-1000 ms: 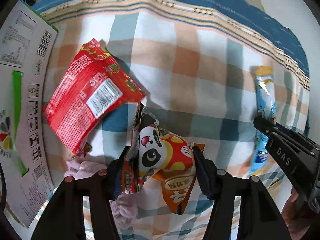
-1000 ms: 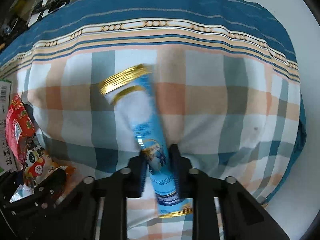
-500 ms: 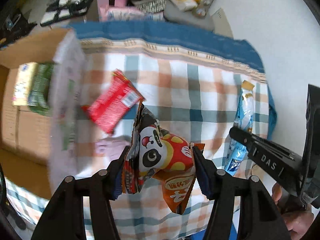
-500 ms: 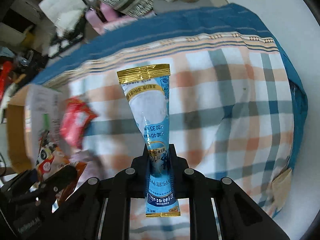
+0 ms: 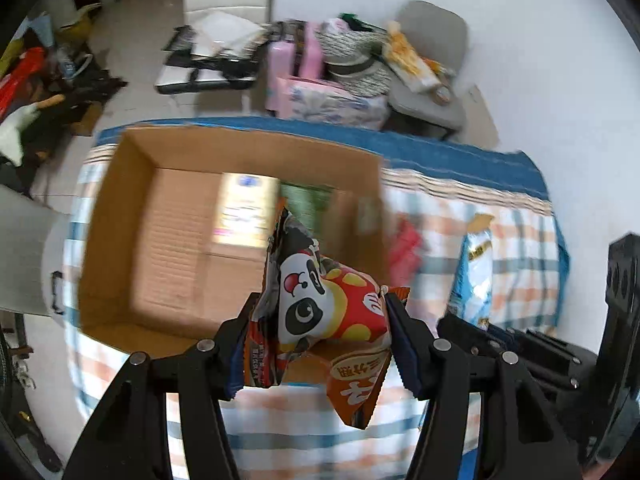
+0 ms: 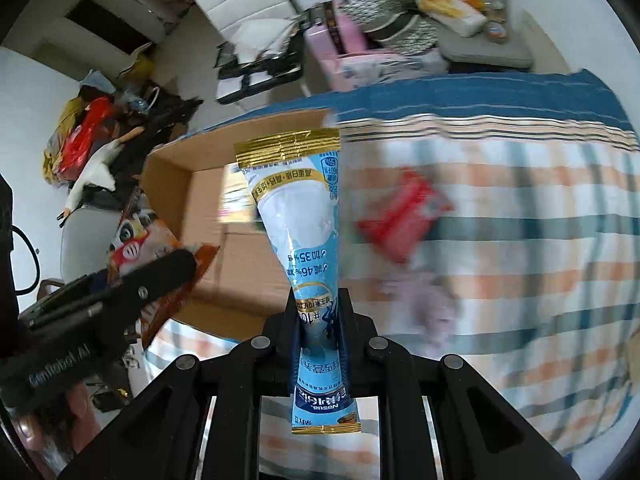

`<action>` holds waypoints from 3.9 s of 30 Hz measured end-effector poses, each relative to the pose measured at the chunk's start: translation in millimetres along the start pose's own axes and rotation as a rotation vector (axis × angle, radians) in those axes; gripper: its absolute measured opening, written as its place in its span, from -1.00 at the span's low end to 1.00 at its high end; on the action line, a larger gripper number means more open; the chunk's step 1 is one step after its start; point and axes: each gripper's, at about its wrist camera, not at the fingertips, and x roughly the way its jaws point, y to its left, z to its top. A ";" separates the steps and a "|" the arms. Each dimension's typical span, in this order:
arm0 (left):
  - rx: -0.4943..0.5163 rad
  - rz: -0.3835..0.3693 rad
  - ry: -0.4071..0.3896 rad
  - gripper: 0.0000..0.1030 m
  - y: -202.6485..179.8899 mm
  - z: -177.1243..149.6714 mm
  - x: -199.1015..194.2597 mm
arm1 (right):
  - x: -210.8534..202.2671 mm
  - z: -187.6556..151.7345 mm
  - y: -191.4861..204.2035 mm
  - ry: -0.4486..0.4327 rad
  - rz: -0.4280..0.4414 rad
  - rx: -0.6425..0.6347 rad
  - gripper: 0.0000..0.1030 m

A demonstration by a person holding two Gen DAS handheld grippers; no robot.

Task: Organize soft objects
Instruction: 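Lower both items into the box and open both tools, then grasp the red snack packet with the left tool while the right tool grasps the lilac cloth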

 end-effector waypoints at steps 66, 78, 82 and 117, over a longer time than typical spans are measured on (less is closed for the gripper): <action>0.060 0.183 -0.106 0.89 108.6 -41.8 -52.3 | 5.2 -38.2 130.9 -0.067 -0.174 -0.073 1.00; 0.206 0.344 -0.135 0.89 22.4 -34.1 0.5 | 28.6 -22.5 -25.2 -0.028 -0.262 0.141 1.00; 0.275 0.374 -0.101 0.89 -13.0 -24.2 35.3 | 74.4 -15.8 -77.1 0.063 -0.220 0.199 1.00; 0.840 0.472 0.496 0.88 -227.8 16.1 305.5 | 95.7 -4.8 -266.6 0.128 -0.136 0.432 0.01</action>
